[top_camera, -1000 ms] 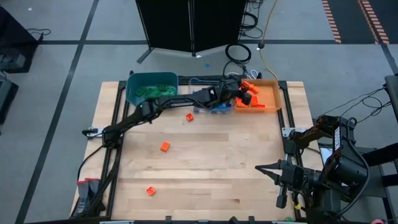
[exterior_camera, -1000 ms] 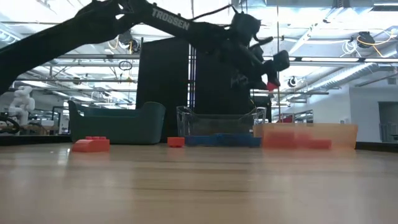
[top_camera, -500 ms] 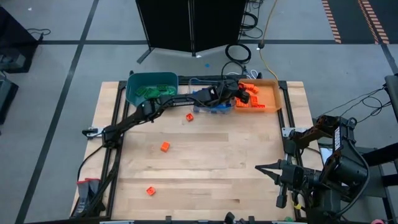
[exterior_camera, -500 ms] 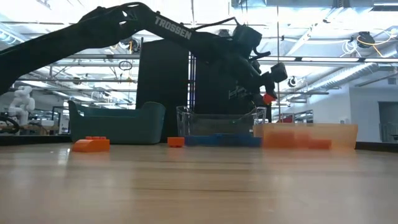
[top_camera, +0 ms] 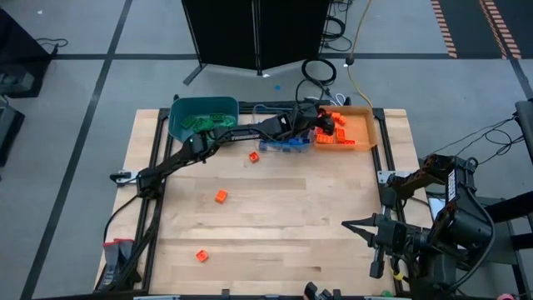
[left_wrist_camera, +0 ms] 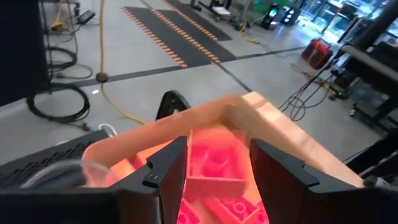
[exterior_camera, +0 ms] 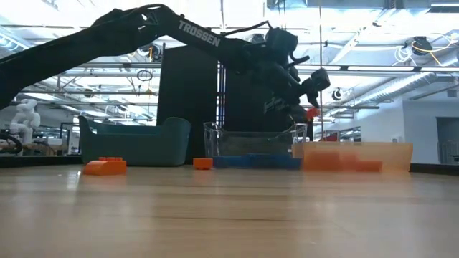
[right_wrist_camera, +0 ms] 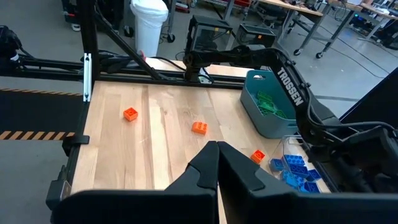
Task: Sort blocks
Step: Put the orange game piece into the orange transparent bin
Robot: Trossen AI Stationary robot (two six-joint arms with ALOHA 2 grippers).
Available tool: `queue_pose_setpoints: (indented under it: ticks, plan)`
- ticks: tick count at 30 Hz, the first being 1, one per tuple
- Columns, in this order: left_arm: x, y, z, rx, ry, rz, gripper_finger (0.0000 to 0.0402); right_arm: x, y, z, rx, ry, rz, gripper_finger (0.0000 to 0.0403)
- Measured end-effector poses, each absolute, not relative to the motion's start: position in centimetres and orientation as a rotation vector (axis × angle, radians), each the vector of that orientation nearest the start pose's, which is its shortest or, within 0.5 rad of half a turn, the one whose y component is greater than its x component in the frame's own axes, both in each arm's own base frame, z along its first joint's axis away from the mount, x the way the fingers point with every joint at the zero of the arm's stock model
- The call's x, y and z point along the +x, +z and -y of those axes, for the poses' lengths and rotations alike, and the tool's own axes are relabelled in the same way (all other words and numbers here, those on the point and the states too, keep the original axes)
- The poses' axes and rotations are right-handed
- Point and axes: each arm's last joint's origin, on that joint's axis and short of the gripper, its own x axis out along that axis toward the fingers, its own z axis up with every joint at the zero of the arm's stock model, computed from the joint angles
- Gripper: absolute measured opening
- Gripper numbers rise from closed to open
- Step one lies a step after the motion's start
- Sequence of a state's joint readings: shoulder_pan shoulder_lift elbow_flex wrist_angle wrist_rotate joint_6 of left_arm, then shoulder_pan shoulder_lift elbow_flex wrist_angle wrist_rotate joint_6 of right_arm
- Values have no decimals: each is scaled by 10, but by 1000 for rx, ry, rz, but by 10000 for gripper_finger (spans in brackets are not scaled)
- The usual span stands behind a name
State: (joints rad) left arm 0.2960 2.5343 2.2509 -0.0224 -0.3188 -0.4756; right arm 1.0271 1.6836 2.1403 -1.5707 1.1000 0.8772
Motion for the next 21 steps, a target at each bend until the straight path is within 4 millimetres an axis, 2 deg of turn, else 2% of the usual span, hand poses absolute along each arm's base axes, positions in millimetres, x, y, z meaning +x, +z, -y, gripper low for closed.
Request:
queue_pose_setpoints:
  ticks: [10, 13, 17, 21]
  plan:
    - [551, 217, -184, -468, 571, -166, 179, 166, 455, -225, -116, -277, -444, 0]
    - [552, 225, -179, -486, 411, -159, 180, 166, 455, -225, -113, -278, -444, 0]
    - [543, 269, -161, -449, 136, -181, 180, 166, 455, -225, -112, -278, -444, 0]
    - [514, 315, -131, -268, 9, -381, 180, 166, 455, -225, -114, -277, -444, 0]
